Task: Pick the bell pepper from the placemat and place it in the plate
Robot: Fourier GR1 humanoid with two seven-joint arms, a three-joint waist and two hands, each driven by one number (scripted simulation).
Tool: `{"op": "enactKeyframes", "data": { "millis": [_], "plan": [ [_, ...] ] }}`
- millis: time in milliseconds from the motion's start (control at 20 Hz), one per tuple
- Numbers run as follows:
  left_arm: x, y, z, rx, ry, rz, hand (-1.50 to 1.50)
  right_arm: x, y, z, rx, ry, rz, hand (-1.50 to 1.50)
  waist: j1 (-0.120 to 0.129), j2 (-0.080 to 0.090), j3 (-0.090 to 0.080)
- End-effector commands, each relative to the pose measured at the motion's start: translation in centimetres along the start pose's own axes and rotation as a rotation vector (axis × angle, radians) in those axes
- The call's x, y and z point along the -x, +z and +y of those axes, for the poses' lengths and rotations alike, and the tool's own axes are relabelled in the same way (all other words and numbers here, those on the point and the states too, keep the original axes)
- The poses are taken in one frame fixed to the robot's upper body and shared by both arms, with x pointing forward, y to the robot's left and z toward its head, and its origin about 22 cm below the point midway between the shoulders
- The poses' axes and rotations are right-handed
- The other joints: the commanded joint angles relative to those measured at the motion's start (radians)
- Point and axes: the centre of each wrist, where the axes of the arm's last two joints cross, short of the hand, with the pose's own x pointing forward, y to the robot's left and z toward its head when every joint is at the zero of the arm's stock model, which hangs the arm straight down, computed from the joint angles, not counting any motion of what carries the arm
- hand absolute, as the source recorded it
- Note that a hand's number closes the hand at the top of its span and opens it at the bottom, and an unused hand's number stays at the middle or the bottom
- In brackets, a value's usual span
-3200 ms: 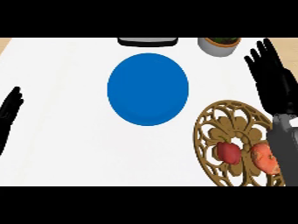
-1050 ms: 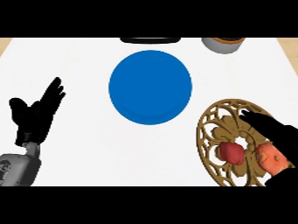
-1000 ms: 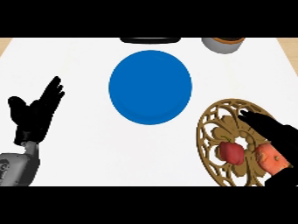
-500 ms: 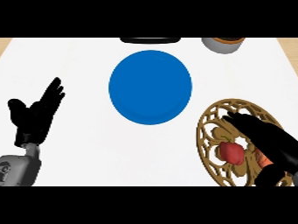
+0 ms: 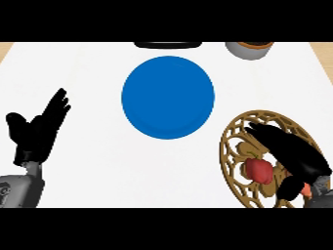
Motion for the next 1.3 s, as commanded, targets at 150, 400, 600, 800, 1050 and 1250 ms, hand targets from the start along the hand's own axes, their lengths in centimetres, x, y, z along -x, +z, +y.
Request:
{"op": "enactKeyframes", "data": {
  "millis": [150, 400, 600, 800, 1050, 1250],
  "plan": [
    [0.3, -0.3, 0.0, 0.004, 0.008, 0.012, 0.0, 1.0, -0.8, 0.1, -0.027, 0.054, 0.012, -1.5, -0.002, 0.0, 0.0],
    [1.4, 0.3, 0.3, -0.005, -0.01, -0.015, 0.0, -2.5, -2.6, 2.8, -0.141, 0.119, -0.04, 1.5, 0.003, 0.001, 0.0],
    [0.0, -0.3, 0.8, 0.004, -0.003, -0.002, 0.0, -1.6, -3.3, 2.3, -0.128, 0.088, -0.111, 1.5, 0.002, 0.001, 0.0],
    [-0.5, -0.4, 0.5, 0.003, -0.023, 0.002, 0.0, -2.5, -3.0, 3.6, -0.095, 0.064, -0.117, 1.5, -0.001, 0.0, 0.0],
    [0.1, -0.3, -1.1, 0.045, -0.002, -0.015, 0.0, -15.2, -5.4, 4.5, -0.079, -0.023, -0.295, 1.5, 0.037, 0.008, 0.0],
    [-0.7, -0.7, -2.6, 0.085, -0.006, -0.033, 0.0, -20.4, -5.3, 4.1, -0.05, -0.046, -0.414, 1.5, 0.102, 0.019, 0.002]
  ]
}}
